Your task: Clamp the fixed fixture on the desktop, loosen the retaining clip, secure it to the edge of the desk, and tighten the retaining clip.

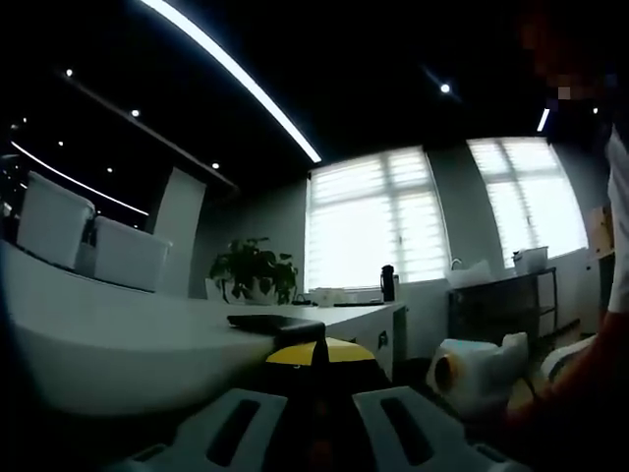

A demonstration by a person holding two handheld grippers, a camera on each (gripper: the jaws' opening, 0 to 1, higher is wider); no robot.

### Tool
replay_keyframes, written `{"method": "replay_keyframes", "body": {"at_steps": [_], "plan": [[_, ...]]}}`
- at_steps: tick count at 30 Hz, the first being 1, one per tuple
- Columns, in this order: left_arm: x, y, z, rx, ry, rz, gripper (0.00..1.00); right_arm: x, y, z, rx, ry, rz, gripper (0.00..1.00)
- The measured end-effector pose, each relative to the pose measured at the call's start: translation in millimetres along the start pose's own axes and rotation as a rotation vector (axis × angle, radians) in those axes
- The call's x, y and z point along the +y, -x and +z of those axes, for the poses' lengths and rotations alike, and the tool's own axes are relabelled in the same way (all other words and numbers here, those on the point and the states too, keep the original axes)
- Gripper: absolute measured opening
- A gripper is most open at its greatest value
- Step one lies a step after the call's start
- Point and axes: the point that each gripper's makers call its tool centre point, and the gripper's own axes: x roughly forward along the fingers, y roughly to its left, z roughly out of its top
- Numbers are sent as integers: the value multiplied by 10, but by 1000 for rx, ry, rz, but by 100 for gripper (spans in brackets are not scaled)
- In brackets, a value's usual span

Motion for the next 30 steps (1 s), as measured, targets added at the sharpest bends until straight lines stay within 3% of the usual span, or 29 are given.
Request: {"method": "replay_keyframes", "body": {"at_steps": [5,8,13,14,19,21,24,28,30], "plan": [[0,7,2,-5,7,-5,2,50,-60,-6,-5,31,176,24],[-1,9,0,-6,6,-6,2,5,-124,-32,-2,-2,275,24],[0,8,0,-6,3,-8,2,39,-130,-26,18,18,317,24],[-1,8,0,-5,3,-9,2,41,-116,-23,19,24,305,25],[-2,3,2,-8,0,-6,2,-44,104,4,-12,20,51,29],[-3,2,4,-9,-1,-5,2,7,214,29,-37,-1,1,31],[-1,-2,3,-9,-7,-1,2,52,288,-34,24,88,-27,34],[-1,-2,3,-5,-1,0,2,-40,376,20,-22,-124,-172,35],[-4,-2,2,-3,-6,2,2,10,351,-1,8,-100,-183,35]]}}
